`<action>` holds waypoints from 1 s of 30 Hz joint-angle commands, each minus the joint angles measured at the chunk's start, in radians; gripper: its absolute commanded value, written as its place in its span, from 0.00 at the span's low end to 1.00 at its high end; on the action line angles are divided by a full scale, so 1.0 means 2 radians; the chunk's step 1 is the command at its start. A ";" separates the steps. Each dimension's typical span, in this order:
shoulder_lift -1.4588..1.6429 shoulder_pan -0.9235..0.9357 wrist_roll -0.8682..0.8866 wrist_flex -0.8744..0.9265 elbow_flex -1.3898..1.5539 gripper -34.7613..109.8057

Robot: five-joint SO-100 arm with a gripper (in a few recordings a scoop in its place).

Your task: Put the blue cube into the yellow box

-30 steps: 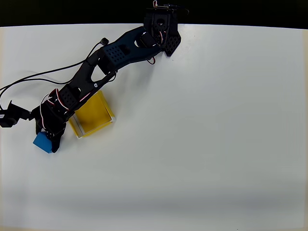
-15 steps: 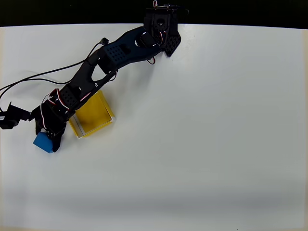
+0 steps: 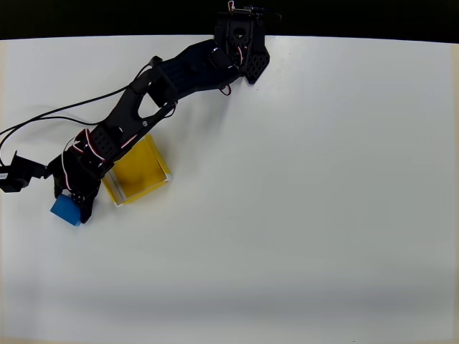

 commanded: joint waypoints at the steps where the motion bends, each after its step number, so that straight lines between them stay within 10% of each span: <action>1: 0.146 0.012 -0.008 -0.013 0.000 0.46; 30: 0.594 -0.090 0.023 -0.014 0.330 0.46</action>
